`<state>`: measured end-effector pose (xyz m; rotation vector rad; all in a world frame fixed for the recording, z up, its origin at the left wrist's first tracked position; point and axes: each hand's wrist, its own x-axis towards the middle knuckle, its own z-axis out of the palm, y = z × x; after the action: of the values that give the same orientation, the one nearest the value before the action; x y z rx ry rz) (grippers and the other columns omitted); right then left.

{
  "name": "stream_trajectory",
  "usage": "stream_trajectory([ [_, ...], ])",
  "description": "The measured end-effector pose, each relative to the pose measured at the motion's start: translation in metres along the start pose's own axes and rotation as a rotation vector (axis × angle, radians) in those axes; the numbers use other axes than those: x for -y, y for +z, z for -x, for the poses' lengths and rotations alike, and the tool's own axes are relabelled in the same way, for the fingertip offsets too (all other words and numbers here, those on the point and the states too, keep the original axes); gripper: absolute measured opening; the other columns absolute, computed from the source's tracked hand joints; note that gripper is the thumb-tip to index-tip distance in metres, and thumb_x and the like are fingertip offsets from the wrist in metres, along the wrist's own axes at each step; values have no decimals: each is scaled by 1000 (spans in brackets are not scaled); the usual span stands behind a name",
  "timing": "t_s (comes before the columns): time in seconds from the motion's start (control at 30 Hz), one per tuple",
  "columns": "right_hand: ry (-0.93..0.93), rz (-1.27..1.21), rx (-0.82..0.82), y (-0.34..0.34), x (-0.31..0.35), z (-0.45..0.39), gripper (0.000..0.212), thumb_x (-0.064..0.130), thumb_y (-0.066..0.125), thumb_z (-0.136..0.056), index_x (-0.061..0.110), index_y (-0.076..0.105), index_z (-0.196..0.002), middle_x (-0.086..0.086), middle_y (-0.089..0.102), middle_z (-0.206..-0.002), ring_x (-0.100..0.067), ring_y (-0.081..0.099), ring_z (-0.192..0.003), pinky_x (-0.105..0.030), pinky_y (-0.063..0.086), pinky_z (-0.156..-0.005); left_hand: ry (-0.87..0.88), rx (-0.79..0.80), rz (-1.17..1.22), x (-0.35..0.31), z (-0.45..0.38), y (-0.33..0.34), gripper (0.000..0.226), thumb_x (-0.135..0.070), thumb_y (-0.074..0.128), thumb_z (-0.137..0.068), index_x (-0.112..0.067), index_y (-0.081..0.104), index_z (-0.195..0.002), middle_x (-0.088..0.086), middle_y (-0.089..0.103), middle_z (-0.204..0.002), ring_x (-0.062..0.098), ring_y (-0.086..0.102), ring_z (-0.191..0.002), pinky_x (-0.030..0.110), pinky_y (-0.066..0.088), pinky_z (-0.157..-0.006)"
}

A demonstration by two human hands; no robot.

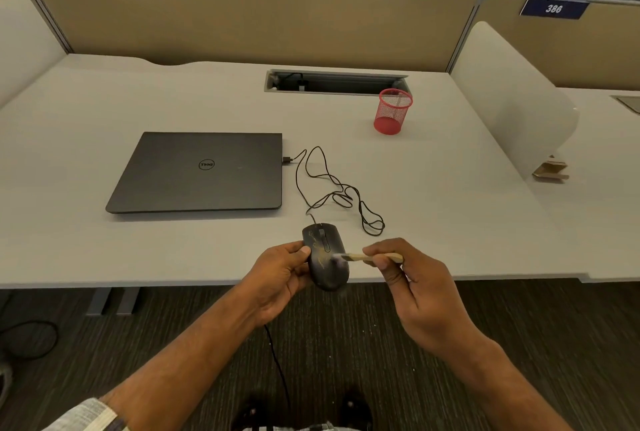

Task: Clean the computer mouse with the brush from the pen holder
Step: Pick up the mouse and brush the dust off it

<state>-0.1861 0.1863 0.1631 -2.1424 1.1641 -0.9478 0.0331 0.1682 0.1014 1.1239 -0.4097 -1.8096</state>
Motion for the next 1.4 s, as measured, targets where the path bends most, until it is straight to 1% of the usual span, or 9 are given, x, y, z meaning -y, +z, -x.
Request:
stream_trajectory([
  [0.13, -10, -4, 93, 8, 1, 5, 21, 42, 39, -100, 33, 58, -104, 21, 61, -86, -7, 58, -76, -18, 45, -63, 5, -13, 10, -1, -2, -1, 25, -5, 44, -103, 4, 61, -119, 23, 74, -112, 32, 73, -104, 39, 63, -83],
  [0.23, -14, -12, 135, 10, 1, 9, 24, 43, 39, -100, 32, 60, -103, 20, 63, -90, -8, 60, -83, -22, 47, -69, 5, -22, 9, -2, -3, -2, 26, -5, 43, -103, 3, 61, -119, 23, 74, -111, 31, 74, -102, 39, 64, -81],
  [0.43, -33, -20, -20, 3, -3, 5, 22, 41, 41, -100, 32, 59, -108, 20, 63, -89, -5, 60, -80, -16, 46, -67, -3, -10, 14, -6, -3, -1, 26, -5, 43, -104, 4, 61, -120, 20, 76, -107, 29, 74, -100, 34, 64, -76],
  [0.53, -25, -27, -57, 5, -6, 5, 23, 35, 43, -100, 28, 61, -112, 14, 67, -96, -5, 63, -88, -23, 53, -73, -2, -7, 9, -6, -4, 1, 26, -6, 44, -103, 4, 61, -121, 20, 76, -109, 29, 74, -102, 35, 64, -78],
  [0.8, -28, -24, 78, 8, -7, 16, 25, 47, 39, -100, 35, 59, -110, 20, 65, -96, -7, 62, -87, -31, 53, -71, -8, -22, 11, -5, -6, -2, 25, -6, 43, -103, 3, 61, -120, 22, 76, -106, 31, 75, -100, 36, 64, -76],
  [1.03, -54, -76, -102, 1, -10, 8, 25, 35, 47, -99, 24, 63, -114, 11, 68, -99, -7, 64, -89, -22, 52, -74, 6, -13, -24, -8, -6, 1, 28, -7, 43, -105, 5, 60, -123, 22, 74, -115, 30, 72, -107, 36, 63, -83],
  [1.2, -65, -48, -16, 8, -11, 14, 27, 40, 44, -100, 24, 63, -111, 10, 68, -97, -9, 65, -88, -31, 54, -73, 9, -12, 11, -9, -4, 0, 28, -7, 43, -104, 5, 60, -123, 25, 73, -114, 32, 72, -106, 36, 63, -82],
  [1.33, -54, -62, 16, 5, -8, 16, 23, 43, 41, -101, 32, 60, -108, 24, 63, -93, -1, 61, -82, -11, 44, -71, -3, -4, 17, -9, -3, -4, 27, -7, 43, -104, 4, 59, -122, 25, 73, -113, 33, 72, -107, 37, 63, -83],
  [1.4, -43, -99, -12, 2, -8, 14, 24, 42, 41, -101, 29, 61, -106, 21, 63, -90, -4, 61, -78, -11, 44, -68, -6, -3, 29, -8, -3, -6, 27, -7, 43, -104, 5, 59, -122, 24, 73, -113, 33, 72, -107, 39, 63, -84],
])
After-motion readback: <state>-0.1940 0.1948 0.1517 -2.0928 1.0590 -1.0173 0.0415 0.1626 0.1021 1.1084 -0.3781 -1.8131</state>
